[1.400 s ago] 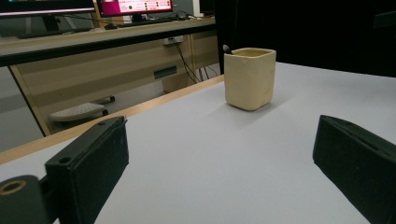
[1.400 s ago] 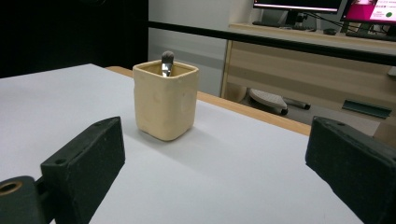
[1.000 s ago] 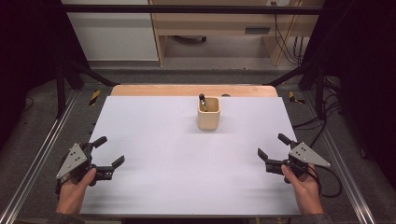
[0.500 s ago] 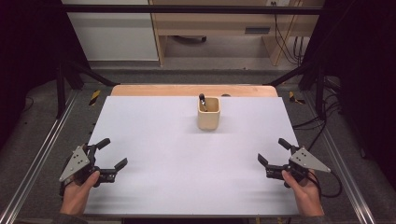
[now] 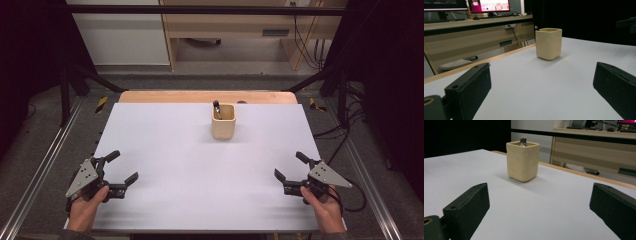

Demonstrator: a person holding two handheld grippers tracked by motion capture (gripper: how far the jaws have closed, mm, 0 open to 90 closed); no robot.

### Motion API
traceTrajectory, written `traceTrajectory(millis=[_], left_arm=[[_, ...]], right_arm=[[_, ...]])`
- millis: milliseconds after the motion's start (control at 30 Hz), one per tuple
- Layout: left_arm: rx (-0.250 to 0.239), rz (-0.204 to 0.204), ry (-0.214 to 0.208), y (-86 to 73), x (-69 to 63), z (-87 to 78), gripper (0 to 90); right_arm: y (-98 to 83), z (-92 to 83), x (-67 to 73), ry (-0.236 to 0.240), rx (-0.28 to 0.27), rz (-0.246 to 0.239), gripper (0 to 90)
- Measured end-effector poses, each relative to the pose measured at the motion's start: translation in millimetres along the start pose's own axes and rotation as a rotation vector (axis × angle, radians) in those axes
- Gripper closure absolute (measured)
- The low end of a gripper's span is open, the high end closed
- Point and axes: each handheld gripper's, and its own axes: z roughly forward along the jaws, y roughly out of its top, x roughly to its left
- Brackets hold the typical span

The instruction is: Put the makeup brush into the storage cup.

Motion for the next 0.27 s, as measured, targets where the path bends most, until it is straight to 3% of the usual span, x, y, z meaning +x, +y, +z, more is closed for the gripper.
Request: traceTrajectory(millis=[267], left_arm=[[-0.015, -0.006, -0.008, -0.1, -5.1, 1.5, 1.2]], right_arm=[[-3.7, -0.7, 1.6, 0.009, -0.003, -0.002, 3.2]])
